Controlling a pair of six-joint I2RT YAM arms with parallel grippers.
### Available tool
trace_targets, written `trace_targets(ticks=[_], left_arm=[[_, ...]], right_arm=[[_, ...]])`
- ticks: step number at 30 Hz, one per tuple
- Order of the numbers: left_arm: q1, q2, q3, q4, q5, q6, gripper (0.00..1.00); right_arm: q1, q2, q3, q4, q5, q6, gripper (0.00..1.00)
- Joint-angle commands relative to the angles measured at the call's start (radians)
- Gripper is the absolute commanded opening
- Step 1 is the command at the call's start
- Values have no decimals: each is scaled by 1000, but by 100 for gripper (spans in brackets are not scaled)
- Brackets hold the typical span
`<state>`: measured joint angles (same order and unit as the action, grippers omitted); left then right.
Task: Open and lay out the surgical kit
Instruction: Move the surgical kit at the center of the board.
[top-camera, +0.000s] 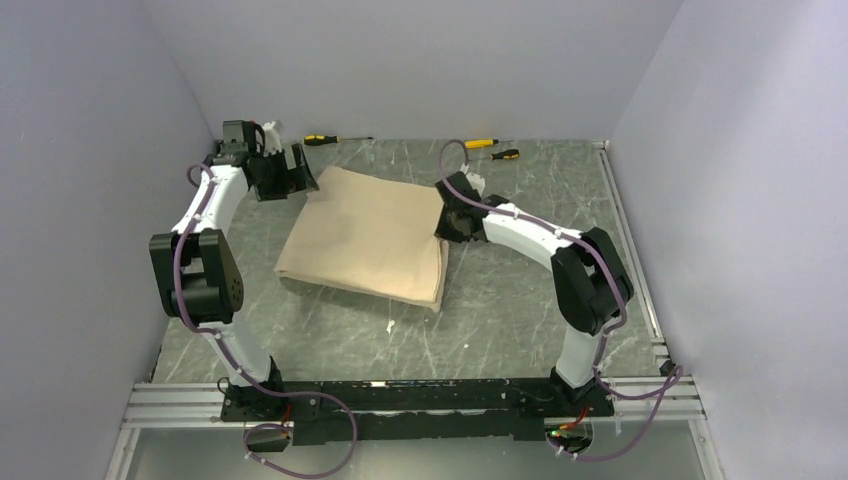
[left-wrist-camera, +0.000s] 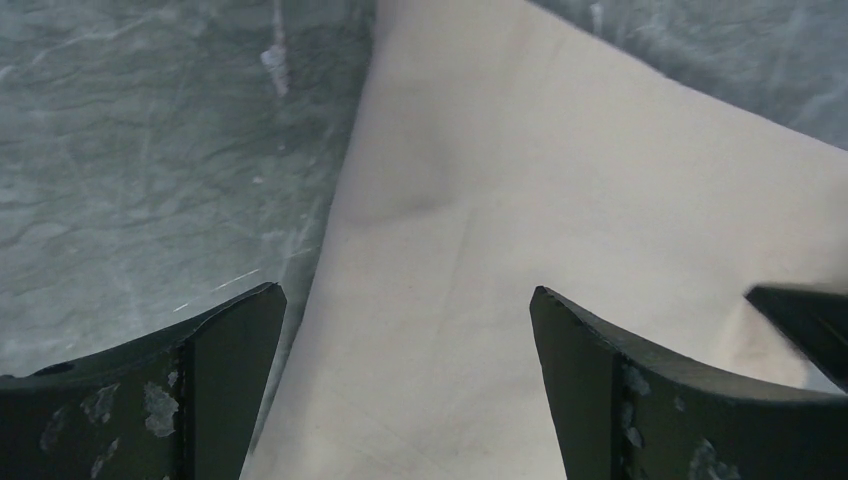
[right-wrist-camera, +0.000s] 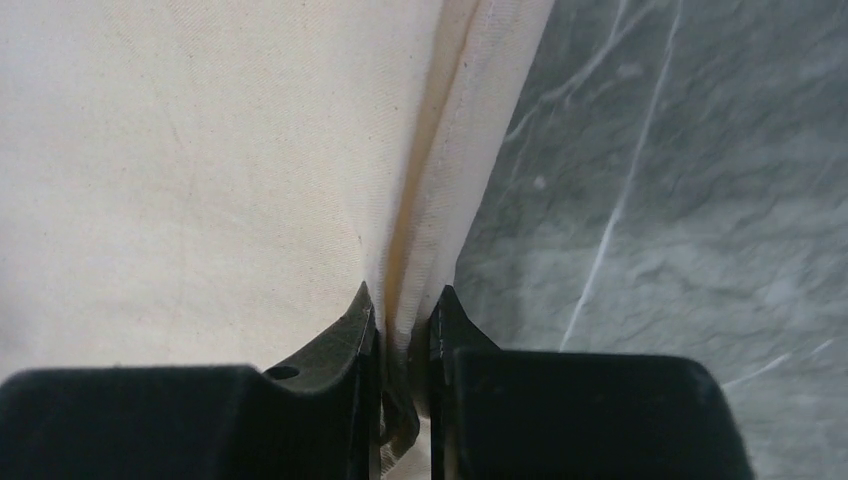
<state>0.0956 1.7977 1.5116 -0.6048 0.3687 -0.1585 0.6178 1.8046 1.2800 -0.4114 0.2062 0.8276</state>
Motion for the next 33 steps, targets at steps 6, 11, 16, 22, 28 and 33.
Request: trace_targets(ticks=[6,11,16,22,28,33], left_arm=[[10,82,148,-34,212,-147,97],[10,88,102,12,260,-215,96],[-4,129,71,101,294,-300,95],[-58,226,127,147,320,-347,91],[-83,269,160,215,322,-394,91],[-88,290,161,268,314,-414,91]], right_arm=[[-195,45,163,138,-151,-357,0],[-309,85,198,188,-237,-410,0],[-379,130,228,238,-262,-454,0],[-451,202,267,287,-316,-463,0],[-494,246,292,303,-297,-459,0],[-548,269,309,301,-208,-418,0]])
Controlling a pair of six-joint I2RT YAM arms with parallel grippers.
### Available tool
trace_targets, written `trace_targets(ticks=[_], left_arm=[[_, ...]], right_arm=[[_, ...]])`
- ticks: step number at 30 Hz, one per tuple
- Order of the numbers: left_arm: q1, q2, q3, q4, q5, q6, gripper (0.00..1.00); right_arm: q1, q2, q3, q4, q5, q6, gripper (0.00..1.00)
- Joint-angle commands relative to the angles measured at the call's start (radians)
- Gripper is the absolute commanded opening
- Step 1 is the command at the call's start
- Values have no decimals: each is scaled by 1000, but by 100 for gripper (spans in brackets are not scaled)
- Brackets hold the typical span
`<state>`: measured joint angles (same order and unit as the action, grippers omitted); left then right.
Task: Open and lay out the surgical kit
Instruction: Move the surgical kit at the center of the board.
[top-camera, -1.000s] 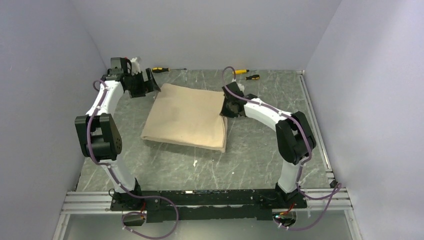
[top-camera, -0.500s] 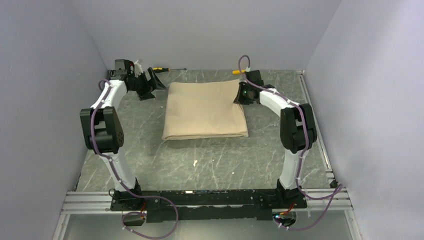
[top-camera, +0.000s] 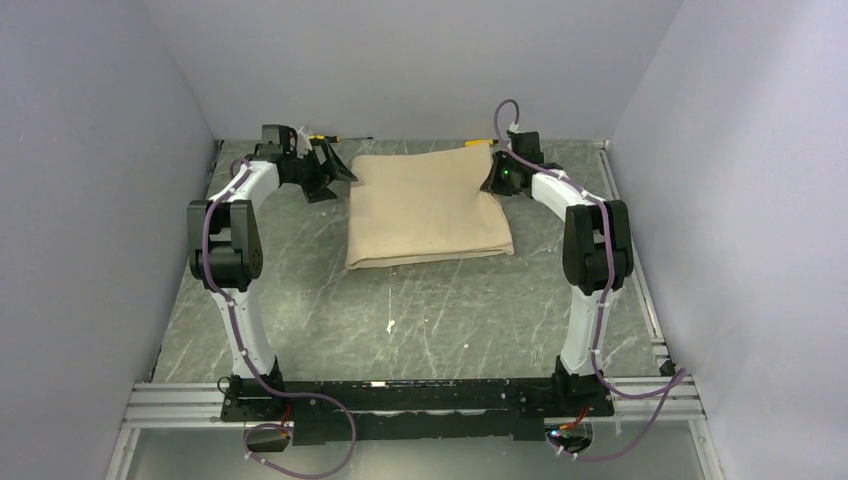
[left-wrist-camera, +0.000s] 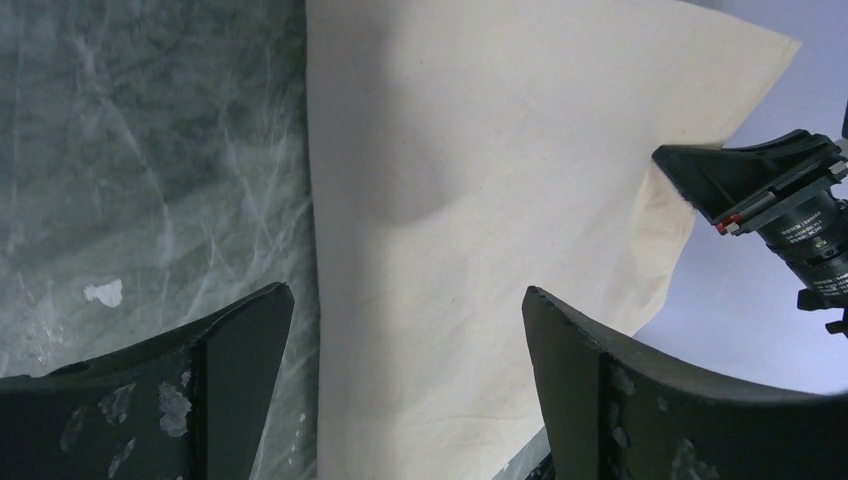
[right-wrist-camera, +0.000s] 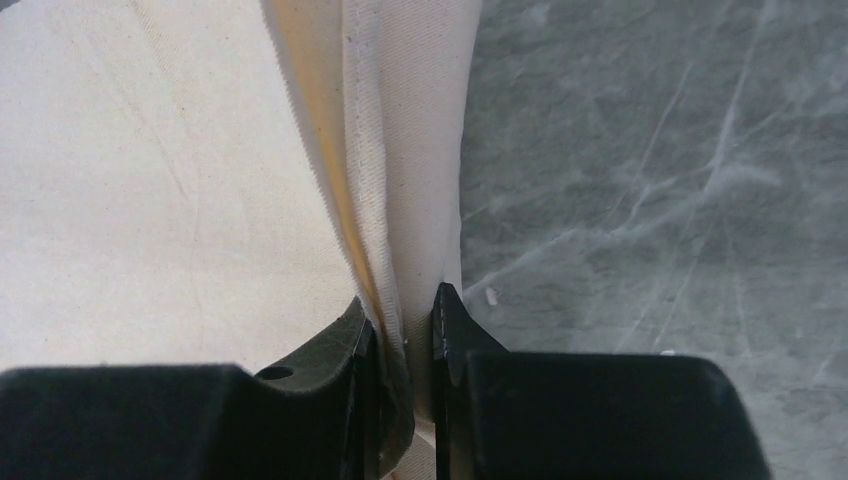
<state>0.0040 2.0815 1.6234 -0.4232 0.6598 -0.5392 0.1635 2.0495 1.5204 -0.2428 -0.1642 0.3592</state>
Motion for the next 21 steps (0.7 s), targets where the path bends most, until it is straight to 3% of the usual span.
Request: trace_targets(ticks=[1,12,13,16,19,21], left_arm=[[4,11,53,92,26,-36,91],[4,60,109,86,31,-39,90],[4,60,120,75,23,-32,90],[4,51,162,27,-3,-7,91],[4,34,200,-25,-39,28,91],[4,25,235,-70,-67,52,91]], right_arm=[[-102,31,76,131,163,56,0],[-130,128,211,67,-6,-40,0],[-131,131,230,43,-2,-39,10],[-134,121,281,-24,6,-25,53],[-136,99,324,-98,26,-29,70],[-139,79,347,-146,38,-40,76]])
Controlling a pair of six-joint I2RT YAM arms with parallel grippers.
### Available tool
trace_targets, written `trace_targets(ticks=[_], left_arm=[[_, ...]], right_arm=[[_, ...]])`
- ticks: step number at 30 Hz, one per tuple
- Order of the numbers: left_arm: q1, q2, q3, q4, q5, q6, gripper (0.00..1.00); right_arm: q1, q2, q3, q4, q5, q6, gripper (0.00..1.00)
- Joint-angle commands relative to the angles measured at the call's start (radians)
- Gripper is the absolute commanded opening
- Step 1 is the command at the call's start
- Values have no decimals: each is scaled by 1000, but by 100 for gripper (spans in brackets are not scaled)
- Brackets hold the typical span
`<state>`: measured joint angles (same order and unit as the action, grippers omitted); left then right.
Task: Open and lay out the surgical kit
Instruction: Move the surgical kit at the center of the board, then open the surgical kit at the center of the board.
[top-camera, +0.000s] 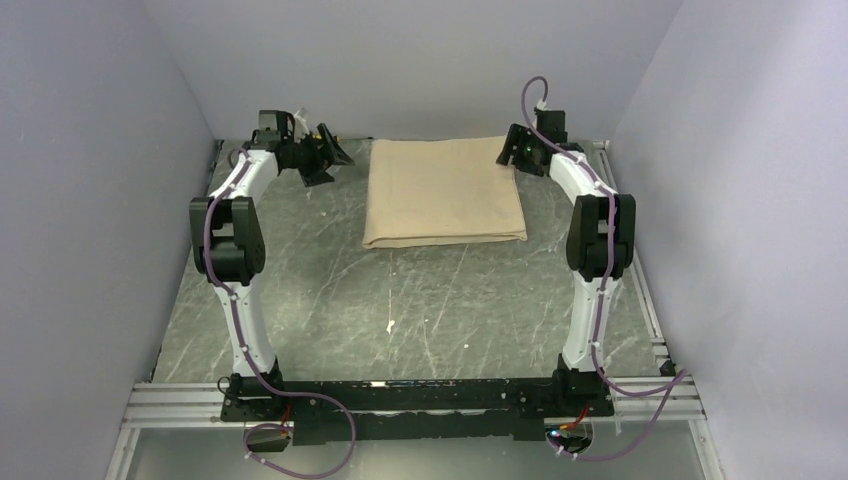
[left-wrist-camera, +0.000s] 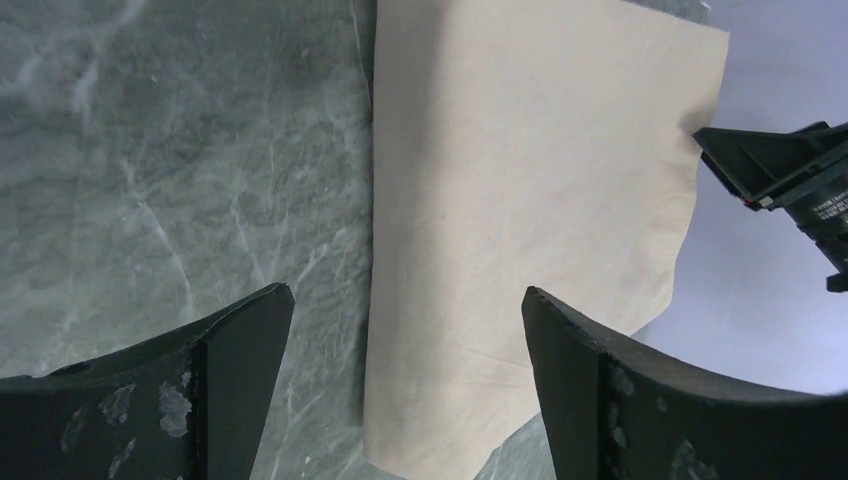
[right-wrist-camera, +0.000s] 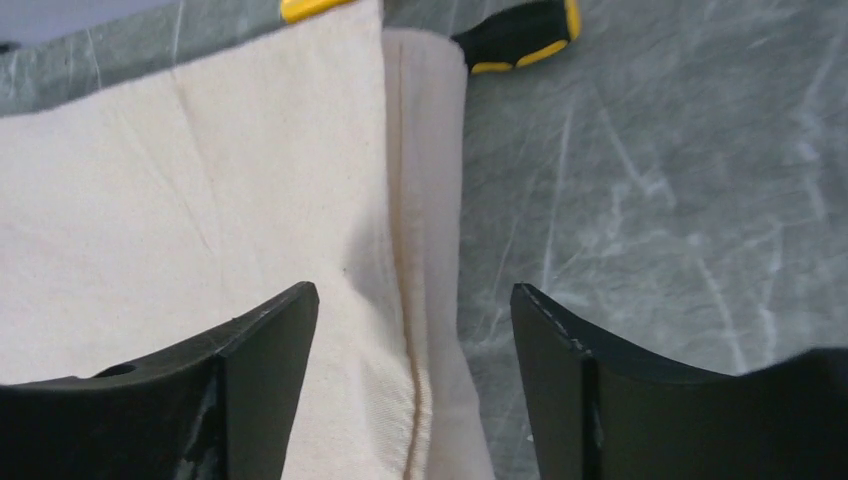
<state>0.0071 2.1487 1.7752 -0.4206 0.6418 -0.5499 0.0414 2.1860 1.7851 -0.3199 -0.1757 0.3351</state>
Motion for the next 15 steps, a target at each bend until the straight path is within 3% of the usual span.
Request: trace_targets(ticks=[1,7,15], left_arm=[[1,-48,98,-90,-58,74,91],[1,-101,109,-95,-69,70,91],[-70,-153,79,-37,-46,-9,90]], right_arm=[[-20,-72,82,-84,50,-26,77],[-34,-193,-27,-141,46,-56,80],[-35,-368,-317,-150,-37,42,73]])
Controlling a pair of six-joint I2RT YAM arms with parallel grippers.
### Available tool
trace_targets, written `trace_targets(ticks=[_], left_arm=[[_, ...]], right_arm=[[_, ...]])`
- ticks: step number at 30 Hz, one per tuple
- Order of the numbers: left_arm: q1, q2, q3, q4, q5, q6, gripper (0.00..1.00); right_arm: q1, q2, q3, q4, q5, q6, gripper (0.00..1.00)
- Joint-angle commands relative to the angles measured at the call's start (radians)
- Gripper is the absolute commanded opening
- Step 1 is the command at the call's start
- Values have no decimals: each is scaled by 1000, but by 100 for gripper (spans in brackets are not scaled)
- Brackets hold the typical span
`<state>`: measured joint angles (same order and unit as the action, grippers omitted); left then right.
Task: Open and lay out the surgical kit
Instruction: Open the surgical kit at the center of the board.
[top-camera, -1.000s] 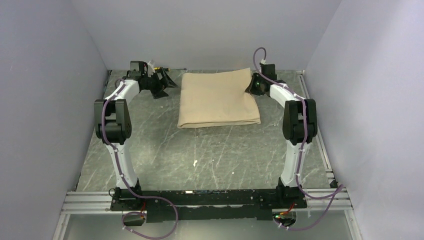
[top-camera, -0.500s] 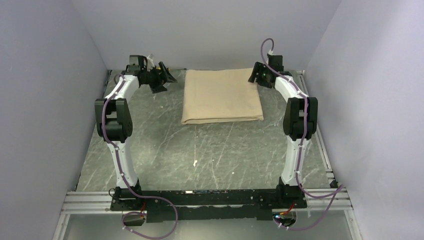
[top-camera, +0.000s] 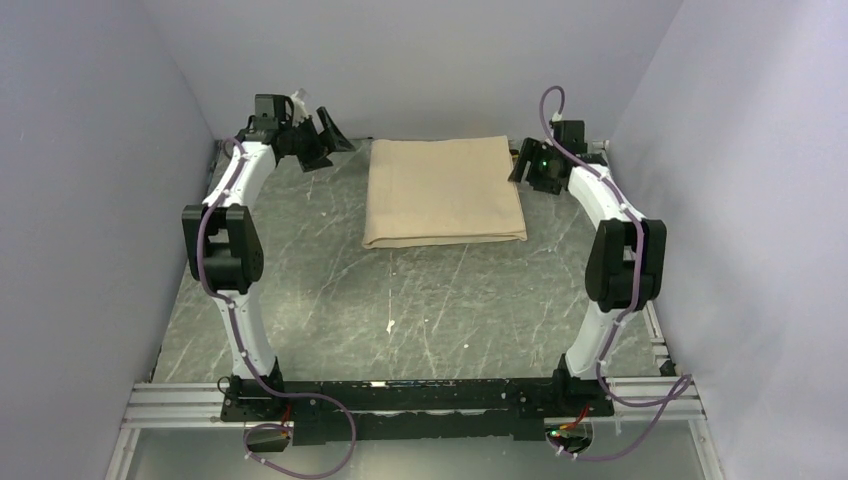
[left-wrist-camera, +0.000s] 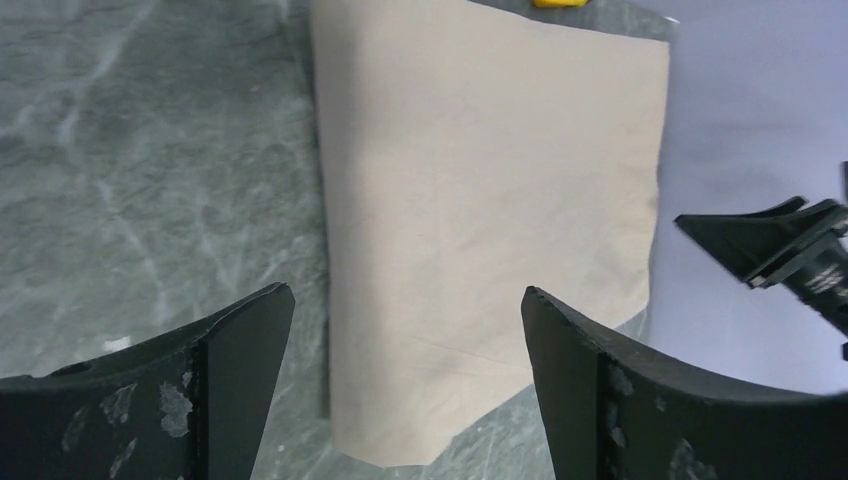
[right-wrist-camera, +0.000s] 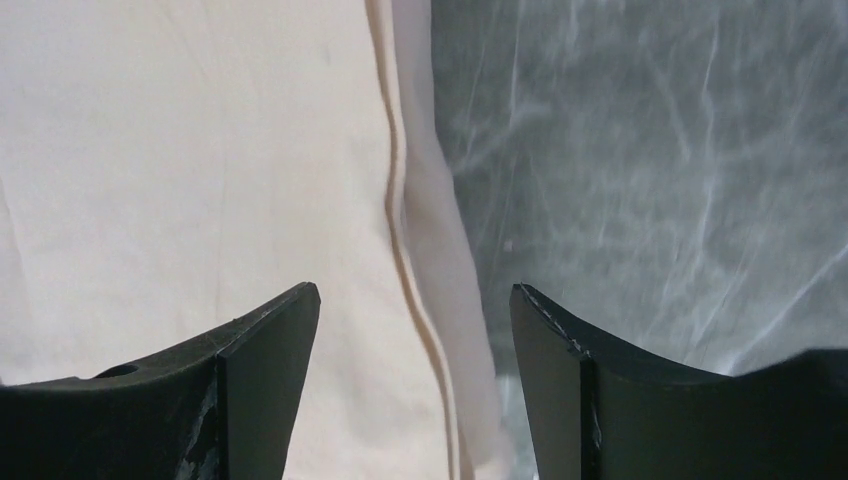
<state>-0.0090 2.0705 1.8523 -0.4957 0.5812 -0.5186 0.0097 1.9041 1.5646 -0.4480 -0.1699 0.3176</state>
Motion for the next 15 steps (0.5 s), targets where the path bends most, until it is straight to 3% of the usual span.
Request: trace_targets(ticks=[1,7,15], left_arm=[[-64,-75,3,46,21,-50,90],[-139,-51,13,96,31,-124,89],[-212,-7,29,140,35,-183,89]], right_arm=[[-4,-106,-129,-26,-30,82,73],[-4,-174,-265,-64,38,194,66],[-4,-210,-340,-28,-45,303,50]])
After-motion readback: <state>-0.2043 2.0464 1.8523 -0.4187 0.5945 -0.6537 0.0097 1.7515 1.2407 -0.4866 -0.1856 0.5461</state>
